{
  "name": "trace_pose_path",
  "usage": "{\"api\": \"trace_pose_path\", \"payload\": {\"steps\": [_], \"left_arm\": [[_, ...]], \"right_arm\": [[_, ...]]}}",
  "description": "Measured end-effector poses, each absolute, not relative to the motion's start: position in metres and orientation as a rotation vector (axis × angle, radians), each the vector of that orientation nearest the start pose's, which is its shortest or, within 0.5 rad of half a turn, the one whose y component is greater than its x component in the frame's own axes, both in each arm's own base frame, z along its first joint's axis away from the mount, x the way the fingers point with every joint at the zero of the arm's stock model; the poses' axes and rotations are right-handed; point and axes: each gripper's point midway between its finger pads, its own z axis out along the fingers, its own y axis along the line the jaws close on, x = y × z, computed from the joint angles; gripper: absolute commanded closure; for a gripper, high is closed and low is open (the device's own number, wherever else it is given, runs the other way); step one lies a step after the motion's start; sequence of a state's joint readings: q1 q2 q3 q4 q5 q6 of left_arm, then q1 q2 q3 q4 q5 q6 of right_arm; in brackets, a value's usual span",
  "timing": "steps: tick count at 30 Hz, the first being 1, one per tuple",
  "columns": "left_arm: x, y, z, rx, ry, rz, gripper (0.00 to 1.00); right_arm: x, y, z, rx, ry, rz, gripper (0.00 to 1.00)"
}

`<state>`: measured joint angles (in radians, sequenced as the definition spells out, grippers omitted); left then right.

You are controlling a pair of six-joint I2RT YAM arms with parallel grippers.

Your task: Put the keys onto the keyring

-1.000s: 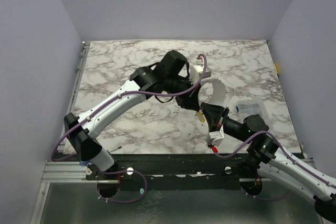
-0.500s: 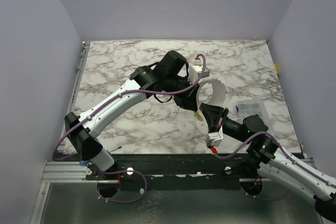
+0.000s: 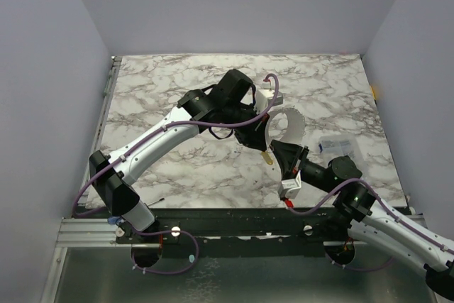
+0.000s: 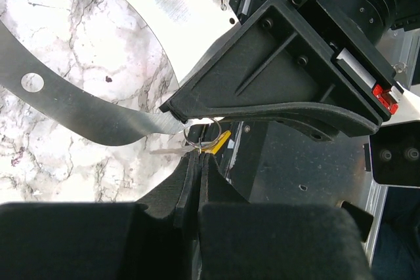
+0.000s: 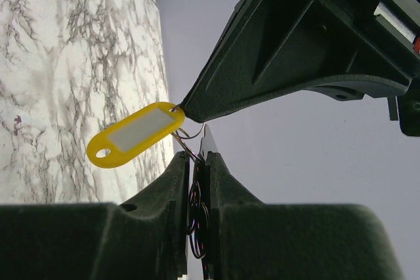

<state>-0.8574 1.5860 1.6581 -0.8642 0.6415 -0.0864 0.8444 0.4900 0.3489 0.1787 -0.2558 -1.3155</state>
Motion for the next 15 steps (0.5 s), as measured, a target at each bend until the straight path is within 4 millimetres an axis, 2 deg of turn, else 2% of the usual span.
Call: {"api": "trace_pose_path", "payload": {"steps": [7,12,15], "left_arm": [[0.1704,-0.3603,0.2739,1.238,2.165,-1.183,0.99],[0.1707,-0.3593,0.2724,1.241,2.168,-1.174,0.86],[0.1718,-0.3579,0.2686,1.244,2.176,-1.157,0.71]], "right_arm": [[0.1892,0.2217,0.2621,-1.426,0.556,-0.157,1.0],[0.1891,0.2217,0.2619,-1.423,0.561,-0.151,0.99],[0.1891,0.2218,0.2624,-1.419,0.563,-0.147,0.99]]}}
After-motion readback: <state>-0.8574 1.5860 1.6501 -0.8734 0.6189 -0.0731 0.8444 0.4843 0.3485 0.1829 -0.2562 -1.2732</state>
